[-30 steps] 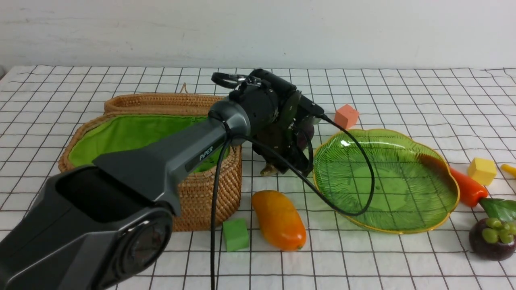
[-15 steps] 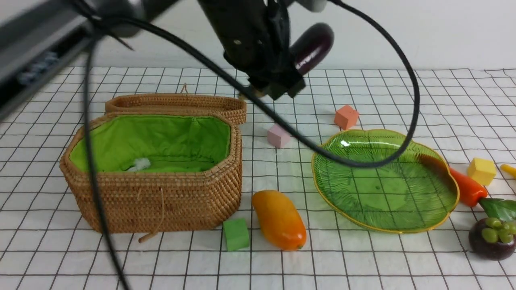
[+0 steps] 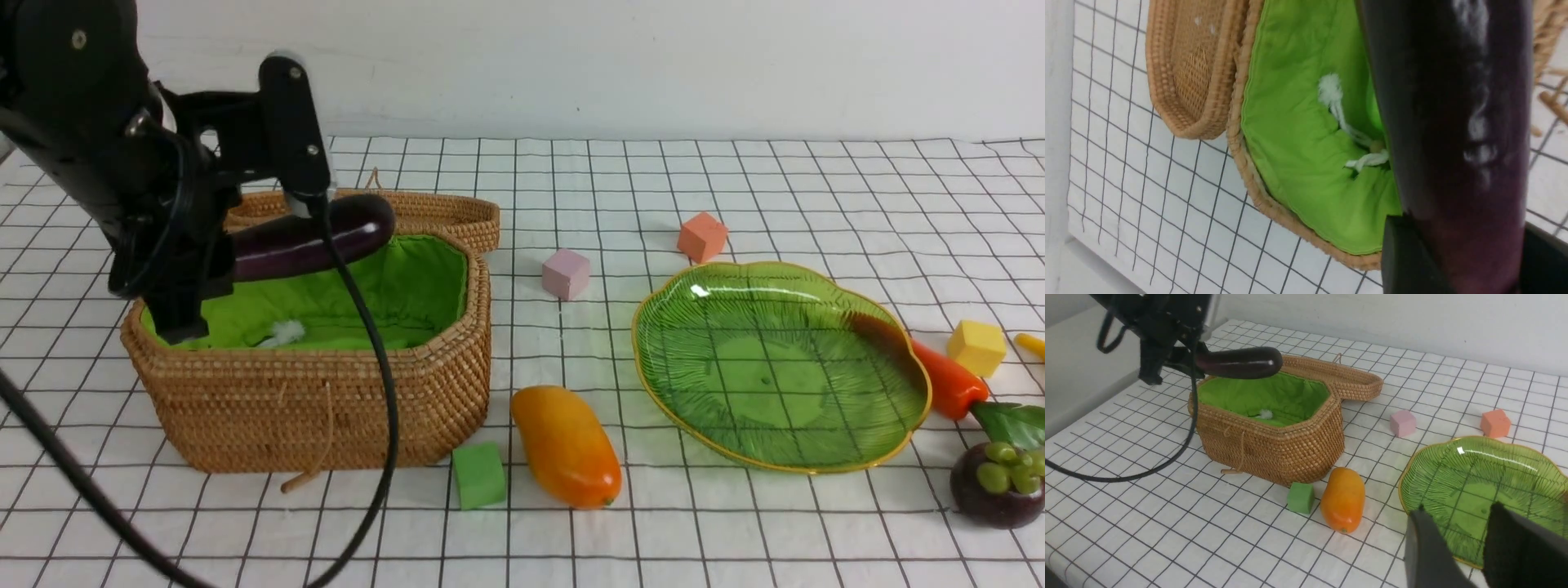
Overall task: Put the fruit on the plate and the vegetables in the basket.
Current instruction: Use the left arm to grab an eggplant and put it into the left basket, then grab the mango with your left arm and place it on the right plate
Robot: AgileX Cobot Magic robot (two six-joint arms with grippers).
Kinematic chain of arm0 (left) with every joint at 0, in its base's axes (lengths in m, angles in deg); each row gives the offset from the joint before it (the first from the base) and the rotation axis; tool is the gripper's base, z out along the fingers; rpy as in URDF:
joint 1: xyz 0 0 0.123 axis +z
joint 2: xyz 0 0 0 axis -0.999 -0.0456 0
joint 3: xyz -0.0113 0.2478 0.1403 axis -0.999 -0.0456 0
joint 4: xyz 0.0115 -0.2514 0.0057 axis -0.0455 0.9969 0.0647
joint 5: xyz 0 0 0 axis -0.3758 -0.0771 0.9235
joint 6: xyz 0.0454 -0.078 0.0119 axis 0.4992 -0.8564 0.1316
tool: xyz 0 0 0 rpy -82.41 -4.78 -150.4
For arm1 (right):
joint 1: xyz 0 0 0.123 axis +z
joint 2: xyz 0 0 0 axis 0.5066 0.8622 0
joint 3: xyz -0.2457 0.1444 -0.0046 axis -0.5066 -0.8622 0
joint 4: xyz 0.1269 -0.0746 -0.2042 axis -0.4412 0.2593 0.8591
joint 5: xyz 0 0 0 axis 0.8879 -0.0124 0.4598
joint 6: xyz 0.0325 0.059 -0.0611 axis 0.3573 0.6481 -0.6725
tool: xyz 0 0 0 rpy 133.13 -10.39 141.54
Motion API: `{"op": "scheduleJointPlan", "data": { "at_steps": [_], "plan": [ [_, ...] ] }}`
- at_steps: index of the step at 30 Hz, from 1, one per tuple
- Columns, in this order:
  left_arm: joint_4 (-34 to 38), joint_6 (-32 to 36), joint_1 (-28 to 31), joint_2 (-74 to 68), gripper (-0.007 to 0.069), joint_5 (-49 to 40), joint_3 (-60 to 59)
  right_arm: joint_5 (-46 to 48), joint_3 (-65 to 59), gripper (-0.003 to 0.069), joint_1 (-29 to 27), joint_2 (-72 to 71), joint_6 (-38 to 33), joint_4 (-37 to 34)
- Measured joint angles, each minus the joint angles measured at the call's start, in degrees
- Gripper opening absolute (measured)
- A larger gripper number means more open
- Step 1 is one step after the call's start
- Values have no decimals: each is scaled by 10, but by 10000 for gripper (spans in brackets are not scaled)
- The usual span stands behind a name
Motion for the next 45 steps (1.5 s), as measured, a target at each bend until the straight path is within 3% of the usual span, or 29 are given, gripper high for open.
{"op": "scheduleJointPlan", "data": {
  "at_steps": [5, 10, 16, 19, 22, 24, 26, 27, 30, 31, 33, 38, 41, 42, 43, 44, 45],
  "plan": [
    [-3, 4, 28, -47, 268, 77, -5, 3, 0, 237, 0, 0, -3, -21],
    [-2, 5, 28, -53, 298, 98, -5, 18, 0, 238, 0, 0, -3, -21],
    [-1, 5, 28, -53, 541, 102, -5, 18, 0, 238, 0, 0, -3, -22],
    [22, -13, 28, -48, 604, 96, -5, 18, 0, 238, 0, 0, -3, -22],
    [90, -79, 28, -34, 610, 91, -6, 18, 0, 238, 0, 0, -3, -22],
    [185, -172, 17, -17, 524, 96, -6, 18, 0, 238, 0, 0, -3, -22],
    [226, -243, -7, -7, 419, 91, -6, 18, 0, 238, 0, 0, -3, -22],
    [226, -252, -11, -6, 406, 90, -6, 18, 0, 238, 0, 0, -3, -22],
    [229, -421, -102, -2, 134, 37, -6, 25, 0, 238, 0, 0, -3, -23],
    [225, -431, -108, -3, 120, 34, -6, 25, 0, 238, 0, 0, -3, -23],
    [187, -538, -190, -15, -8, -4, -6, 35, 0, 238, 0, 0, -3, -23],
    [143, -651, -302, -82, 20, -22, 26, 51, 0, 238, 0, 0, -3, -22],
    [141, -685, -317, -130, 102, -30, 63, 58, 0, 238, 0, 0, -3, -22],
    [138, -712, -318, -165, 188, -43, 94, 63, 0, 238, 0, 0, -3, -22],
    [137, -715, -318, -173, 200, -46, 102, 64, 0, 238, 0, 0, -3, -22],
    [129, -743, -318, -201, 301, -60, 129, 68, 0, 238, 0, 0, -3, -22],
    [128, -747, -318, -205, 314, -62, 133, 68, 0, 238, 0, 0, -3, -22]
  ]
}}
